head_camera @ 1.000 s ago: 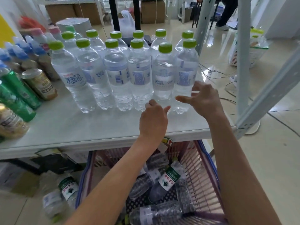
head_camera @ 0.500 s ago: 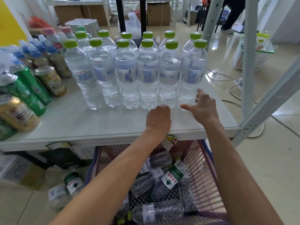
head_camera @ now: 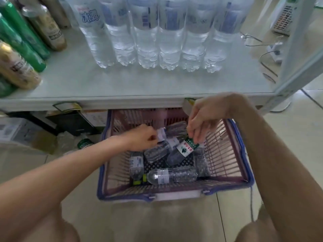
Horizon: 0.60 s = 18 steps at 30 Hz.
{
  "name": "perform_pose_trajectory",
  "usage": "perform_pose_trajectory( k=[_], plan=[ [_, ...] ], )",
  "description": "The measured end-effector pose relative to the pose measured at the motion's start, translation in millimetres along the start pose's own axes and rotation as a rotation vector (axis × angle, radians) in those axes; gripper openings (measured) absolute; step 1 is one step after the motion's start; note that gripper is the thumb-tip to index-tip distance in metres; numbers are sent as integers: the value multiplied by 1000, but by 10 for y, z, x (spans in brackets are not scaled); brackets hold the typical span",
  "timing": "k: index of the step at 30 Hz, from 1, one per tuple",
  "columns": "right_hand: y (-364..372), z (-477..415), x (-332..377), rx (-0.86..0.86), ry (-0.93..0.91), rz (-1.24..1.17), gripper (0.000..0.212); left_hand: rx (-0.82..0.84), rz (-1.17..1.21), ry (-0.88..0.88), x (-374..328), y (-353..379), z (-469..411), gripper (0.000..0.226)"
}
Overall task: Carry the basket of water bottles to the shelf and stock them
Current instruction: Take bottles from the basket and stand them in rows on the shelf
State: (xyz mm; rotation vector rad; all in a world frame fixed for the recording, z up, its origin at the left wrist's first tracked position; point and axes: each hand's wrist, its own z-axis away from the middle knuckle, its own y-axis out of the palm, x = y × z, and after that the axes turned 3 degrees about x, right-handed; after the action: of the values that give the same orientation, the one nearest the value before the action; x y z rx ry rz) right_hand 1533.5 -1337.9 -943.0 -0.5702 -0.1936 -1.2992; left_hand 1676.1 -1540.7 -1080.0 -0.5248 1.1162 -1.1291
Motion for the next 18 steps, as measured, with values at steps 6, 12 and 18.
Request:
perform_pose_trajectory(
  k=[6, 12, 18],
  plan=[
    [517, -1345, -670, 166, 436, 59, 35, 332, -167, -253, 398, 736, -229, 22],
    [892, -1587, -1217, -348, 437, 404, 30, 177, -163, -263, 251, 998, -602, 57],
    [1006, -2119, -1565, -358, 499, -91, 53, 58, -127, -315, 173, 1394, -891, 59]
  ],
)
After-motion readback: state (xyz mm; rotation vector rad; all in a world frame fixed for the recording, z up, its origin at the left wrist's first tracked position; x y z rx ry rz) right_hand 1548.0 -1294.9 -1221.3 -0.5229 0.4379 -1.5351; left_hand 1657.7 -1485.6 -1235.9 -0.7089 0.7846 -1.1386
